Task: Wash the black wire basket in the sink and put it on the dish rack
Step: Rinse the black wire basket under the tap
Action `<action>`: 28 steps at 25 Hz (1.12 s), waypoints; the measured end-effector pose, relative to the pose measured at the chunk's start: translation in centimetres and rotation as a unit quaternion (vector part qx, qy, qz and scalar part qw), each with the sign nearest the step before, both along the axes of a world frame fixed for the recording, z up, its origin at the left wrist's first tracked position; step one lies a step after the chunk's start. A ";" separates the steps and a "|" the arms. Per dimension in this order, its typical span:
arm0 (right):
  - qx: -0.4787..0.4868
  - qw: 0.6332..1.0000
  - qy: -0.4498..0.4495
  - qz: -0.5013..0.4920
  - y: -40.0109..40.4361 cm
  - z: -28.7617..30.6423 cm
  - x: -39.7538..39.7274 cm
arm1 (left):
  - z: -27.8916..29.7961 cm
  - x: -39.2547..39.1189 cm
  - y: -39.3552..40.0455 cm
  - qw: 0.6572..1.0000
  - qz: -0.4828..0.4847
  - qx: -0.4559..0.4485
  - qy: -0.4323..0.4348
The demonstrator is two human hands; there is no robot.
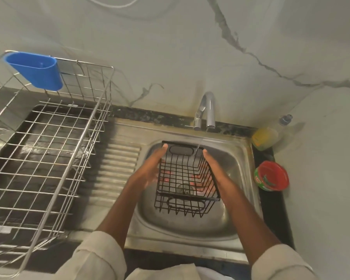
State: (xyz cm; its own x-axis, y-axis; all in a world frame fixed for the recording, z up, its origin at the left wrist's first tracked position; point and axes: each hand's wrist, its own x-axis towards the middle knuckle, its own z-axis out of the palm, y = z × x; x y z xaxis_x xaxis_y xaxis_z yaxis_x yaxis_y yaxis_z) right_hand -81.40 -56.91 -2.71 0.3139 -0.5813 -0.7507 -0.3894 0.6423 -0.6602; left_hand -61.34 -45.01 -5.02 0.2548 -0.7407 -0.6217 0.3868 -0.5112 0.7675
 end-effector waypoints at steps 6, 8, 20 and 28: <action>0.048 0.998 -0.010 0.046 -2.0 -3.4 1.9 | 0.4 1.1 -0.4 0.994 0.037 -0.037 -0.093; 0.054 0.996 -0.048 0.049 -2.4 -3.1 2.7 | 1.1 0.9 -0.4 0.989 0.060 -0.050 -0.124; -0.019 0.981 -0.192 0.031 -8.0 -2.1 4.6 | 0.9 -2.1 -1.6 0.926 0.105 -0.180 -0.315; -0.122 0.961 -0.246 0.027 -6.9 -0.9 7.4 | 0.1 -1.6 -0.3 0.891 0.137 -0.236 -0.363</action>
State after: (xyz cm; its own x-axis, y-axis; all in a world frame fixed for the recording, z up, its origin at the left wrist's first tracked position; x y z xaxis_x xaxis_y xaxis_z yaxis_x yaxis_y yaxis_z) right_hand -73.99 -63.78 -3.56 0.6297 -0.6951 -0.3468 -0.0199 0.4319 -0.9017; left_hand -62.94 -45.27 -4.95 0.6750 -0.7235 0.1450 -0.2384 -0.0279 0.9708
